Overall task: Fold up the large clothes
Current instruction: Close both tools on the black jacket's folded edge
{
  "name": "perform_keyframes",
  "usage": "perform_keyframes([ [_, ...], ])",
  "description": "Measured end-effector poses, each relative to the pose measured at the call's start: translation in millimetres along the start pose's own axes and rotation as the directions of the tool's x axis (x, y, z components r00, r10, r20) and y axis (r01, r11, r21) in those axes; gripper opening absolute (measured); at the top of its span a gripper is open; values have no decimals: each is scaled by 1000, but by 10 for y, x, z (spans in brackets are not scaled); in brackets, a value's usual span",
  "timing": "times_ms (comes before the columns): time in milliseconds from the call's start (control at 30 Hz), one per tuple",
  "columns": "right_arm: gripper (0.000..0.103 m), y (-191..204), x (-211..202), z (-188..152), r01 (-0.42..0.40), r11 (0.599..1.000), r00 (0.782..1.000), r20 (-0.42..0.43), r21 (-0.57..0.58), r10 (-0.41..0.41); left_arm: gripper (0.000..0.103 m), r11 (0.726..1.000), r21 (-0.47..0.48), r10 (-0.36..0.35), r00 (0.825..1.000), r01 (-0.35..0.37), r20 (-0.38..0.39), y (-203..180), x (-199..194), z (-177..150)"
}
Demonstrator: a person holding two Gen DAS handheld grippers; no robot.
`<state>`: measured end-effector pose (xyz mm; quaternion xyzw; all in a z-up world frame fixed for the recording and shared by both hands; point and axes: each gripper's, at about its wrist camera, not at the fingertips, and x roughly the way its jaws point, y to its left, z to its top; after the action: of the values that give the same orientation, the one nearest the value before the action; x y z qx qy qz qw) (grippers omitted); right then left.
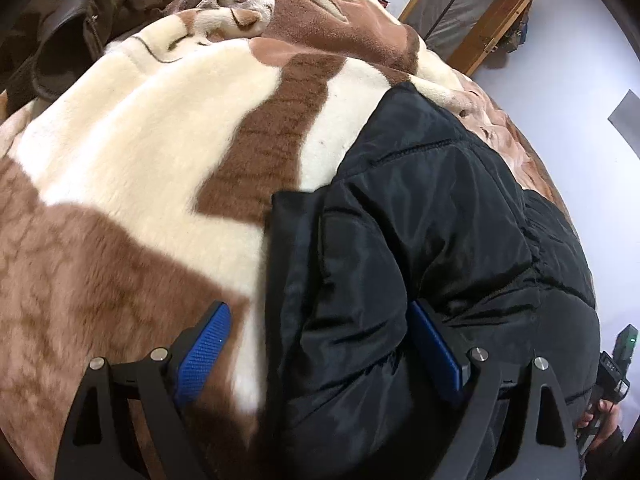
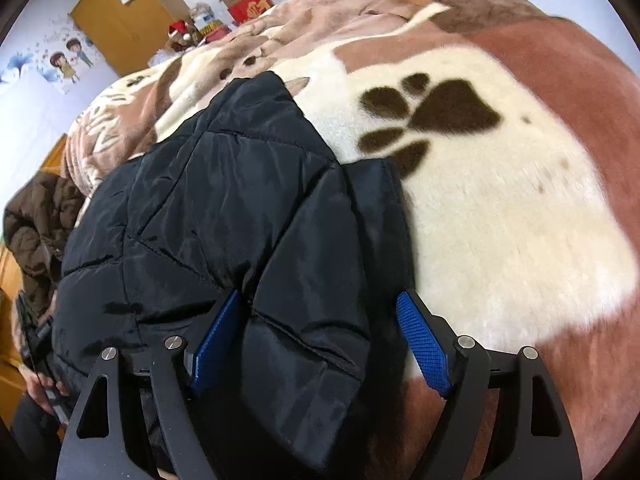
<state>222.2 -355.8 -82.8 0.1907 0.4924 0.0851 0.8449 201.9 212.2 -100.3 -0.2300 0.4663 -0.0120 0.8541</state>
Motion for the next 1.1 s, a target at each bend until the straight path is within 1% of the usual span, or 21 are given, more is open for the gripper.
perform_keyframes([
  [67, 80, -76, 10, -44, -33, 999, 999, -6, 42, 33, 92, 1000, -18, -19, 1000, 19, 1, 53, -7, -47],
  [167, 82, -86, 63, -30, -41, 998, 999, -16, 50, 42, 93, 999, -36, -30, 1000, 30, 1, 77, 25, -62],
  [267, 88, -151, 202, 46, -74, 993, 995, -60, 87, 79, 96, 1000, -17, -23, 1000, 23, -10, 36, 123, -7],
  [300, 92, -178, 250, 70, -84, 991, 993, -72, 102, 91, 97, 999, -20, -26, 1000, 26, -16, 34, 163, 19],
  [400, 93, -148, 299, 116, -73, 993, 992, -95, 91, 82, 99, 999, -30, -38, 999, 37, -27, 32, 243, 63],
  [433, 89, -122, 284, 112, -69, 994, 992, -97, 80, 76, 99, 999, -28, -40, 999, 39, -28, 31, 252, 68],
  [467, 82, -82, 249, 109, -94, 993, 991, -92, 68, 101, 98, 999, -30, -45, 999, 44, -29, 36, 246, 62],
  [500, 67, -49, 215, 102, -111, 992, 990, -85, 62, 116, 97, 998, -31, -55, 998, 54, -31, 42, 239, 53],
  [533, 63, -9, 184, 88, -100, 994, 991, -83, 44, 104, 95, 997, -34, -66, 997, 64, -35, 49, 225, 34],
  [567, 62, 13, 177, 78, -95, 995, 992, -80, 31, 97, 92, 996, -34, -78, 996, 77, -37, 45, 219, 18],
  [667, 61, -36, 258, 99, -116, 991, 989, -86, 67, 121, 91, 994, -44, -102, 994, 100, -43, 55, 261, 20],
  [733, 62, -10, 326, 144, -106, 992, 989, -94, 65, 112, 90, 994, -41, -106, 993, 104, -53, 28, 305, 51],
  [767, 62, -2, 331, 156, -99, 993, 990, -96, 60, 105, 81, 994, -30, -109, 993, 108, -54, -4, 312, 70],
  [800, 58, 21, 329, 168, -96, 994, 990, -98, 52, 101, 72, 993, -19, -121, 991, 120, -53, -53, 307, 84],
  [833, 52, 52, 308, 180, -96, 995, 990, -96, 40, 100, 69, 994, -10, -108, 993, 108, -51, -103, 293, 88],
  [867, 48, 90, 296, 188, -94, 995, 991, -95, 32, 96, 59, 995, 6, -102, 994, 103, -48, -160, 263, 85],
  [900, 43, 142, 278, 195, -90, 996, 991, -94, 25, 92, 52, 996, 24, -89, 995, 90, -43, -212, 226, 85],
  [933, 38, 174, 239, 206, -85, 996, 992, -90, 18, 87, 48, 997, 31, -73, 997, 75, -39, -252, 189, 88],
  [1000, 32, 234, 150, 230, -72, 997, 994, -77, 7, 73, 35, 998, 50, -44, 999, 45, -30, -320, 103, 110],
  [1033, 28, 268, 84, 239, -67, 998, 996, -66, -2, 67, 33, 998, 63, -29, 999, 30, -21, -360, 43, 126],
  [1100, 25, 332, -62, 255, -68, 997, 997, -39, -22, 67, 28, 996, 87, -8, 1000, 8, 4, -435, -111, 161],
])
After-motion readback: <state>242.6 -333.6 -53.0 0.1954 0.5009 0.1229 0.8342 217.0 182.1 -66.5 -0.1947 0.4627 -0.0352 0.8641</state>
